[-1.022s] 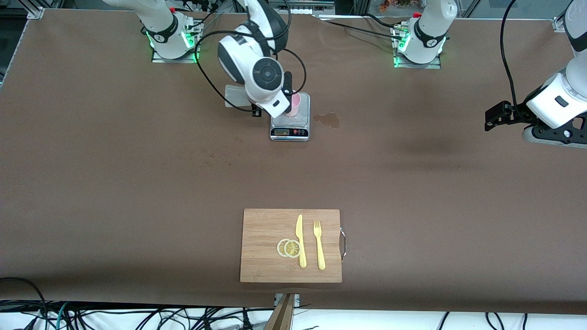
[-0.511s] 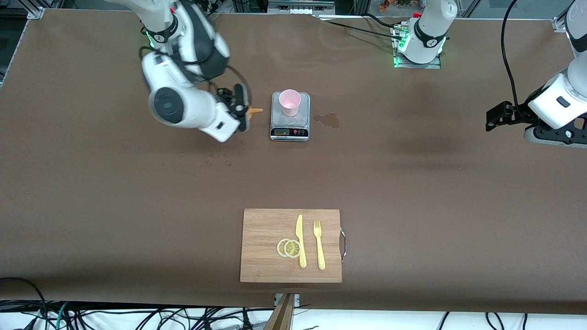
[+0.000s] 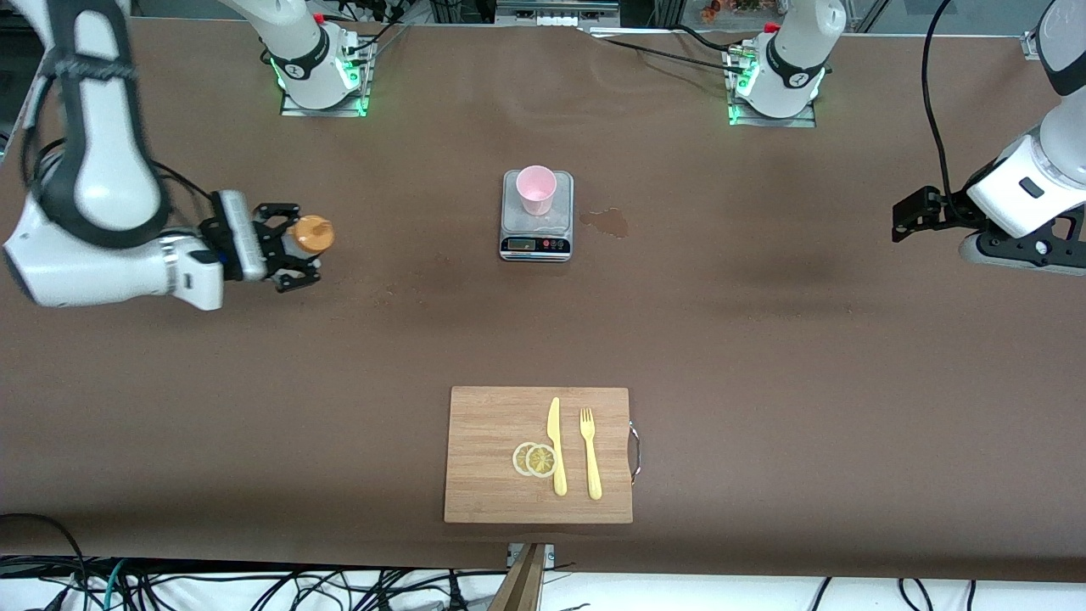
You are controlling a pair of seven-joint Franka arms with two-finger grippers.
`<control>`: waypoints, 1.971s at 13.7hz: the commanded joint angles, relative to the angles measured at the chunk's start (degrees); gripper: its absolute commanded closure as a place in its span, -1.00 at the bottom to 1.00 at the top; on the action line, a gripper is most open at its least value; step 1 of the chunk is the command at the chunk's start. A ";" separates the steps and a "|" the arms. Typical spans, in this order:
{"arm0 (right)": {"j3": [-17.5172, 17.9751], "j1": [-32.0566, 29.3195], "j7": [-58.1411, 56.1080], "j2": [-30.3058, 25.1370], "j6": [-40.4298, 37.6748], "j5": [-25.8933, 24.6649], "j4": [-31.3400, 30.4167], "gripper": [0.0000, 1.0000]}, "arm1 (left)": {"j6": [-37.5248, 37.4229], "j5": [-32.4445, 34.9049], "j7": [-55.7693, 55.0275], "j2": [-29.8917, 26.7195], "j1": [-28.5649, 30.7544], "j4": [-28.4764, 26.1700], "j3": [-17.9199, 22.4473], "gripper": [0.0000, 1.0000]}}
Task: Add sauce to pink cup with both arms
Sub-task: 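Carry the sauce bottle back and lower it onto the table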
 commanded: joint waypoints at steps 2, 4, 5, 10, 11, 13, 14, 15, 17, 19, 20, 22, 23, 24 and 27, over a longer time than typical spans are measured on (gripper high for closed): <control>-3.48 -4.32 -19.86 11.41 -8.97 11.06 1.31 1.00 | -1.38 -0.30 0.42 0.44 0.03 1.46 0.18 -1.00; -3.49 -6.87 -26.81 16.33 -12.57 14.06 2.10 1.00 | -1.38 -0.30 0.42 0.44 0.03 1.46 0.18 -1.00; -3.40 -7.66 -29.45 18.44 -14.16 15.20 2.72 1.00 | -1.38 -0.30 0.42 0.44 0.03 1.46 0.18 -1.00; -2.26 -8.90 -37.30 26.71 -18.04 22.49 3.43 1.00 | -1.38 -0.30 0.50 0.44 0.03 1.46 0.18 -1.00; -1.73 -8.90 -37.91 27.60 -18.04 23.47 3.43 1.00 | -1.38 -0.30 0.50 0.44 0.03 1.46 0.18 -1.00; 0.11 -9.60 -38.44 29.27 -18.04 24.09 3.34 0.95 | -1.38 -0.30 0.59 0.44 0.03 1.46 0.27 -1.00; 0.81 -9.86 -38.88 29.88 -18.04 24.61 3.34 0.85 | -1.38 -0.30 0.50 0.44 0.03 1.46 0.18 -1.00; 0.91 -9.87 -39.49 30.50 -18.04 25.23 3.34 0.67 | -1.38 -0.30 0.50 0.44 0.03 1.46 0.27 -1.00; 1.00 -10.04 -39.68 31.21 -18.22 25.32 3.08 -0.99 | -1.38 -0.30 0.59 0.44 0.03 1.46 0.27 -1.00; 1.96 -11.27 -39.68 31.38 -18.22 25.15 3.42 -1.00 | -1.38 -0.21 0.68 0.44 0.03 1.46 0.27 -1.00; 1.96 -11.71 -39.41 31.30 -18.22 25.06 3.60 -1.00 | -1.38 -0.21 0.59 0.44 0.03 1.46 0.27 -1.00; 1.96 -13.03 -39.24 31.30 -18.31 24.27 3.86 -1.00 | -1.38 -0.21 0.50 0.44 0.03 1.46 0.27 -1.00; 1.96 -13.38 -39.32 31.30 -18.39 23.05 4.56 -1.00 | -1.38 -0.21 0.50 0.44 0.03 1.46 0.27 -1.00; 1.88 -14.25 -39.24 31.21 -18.83 21.21 5.70 -1.00 | -1.38 -0.21 0.50 0.44 0.03 1.46 0.27 -1.00; 1.53 -15.84 -38.71 30.60 -19.01 16.64 10.35 -1.00 | -1.38 -0.21 0.59 0.44 0.03 1.46 0.27 -1.00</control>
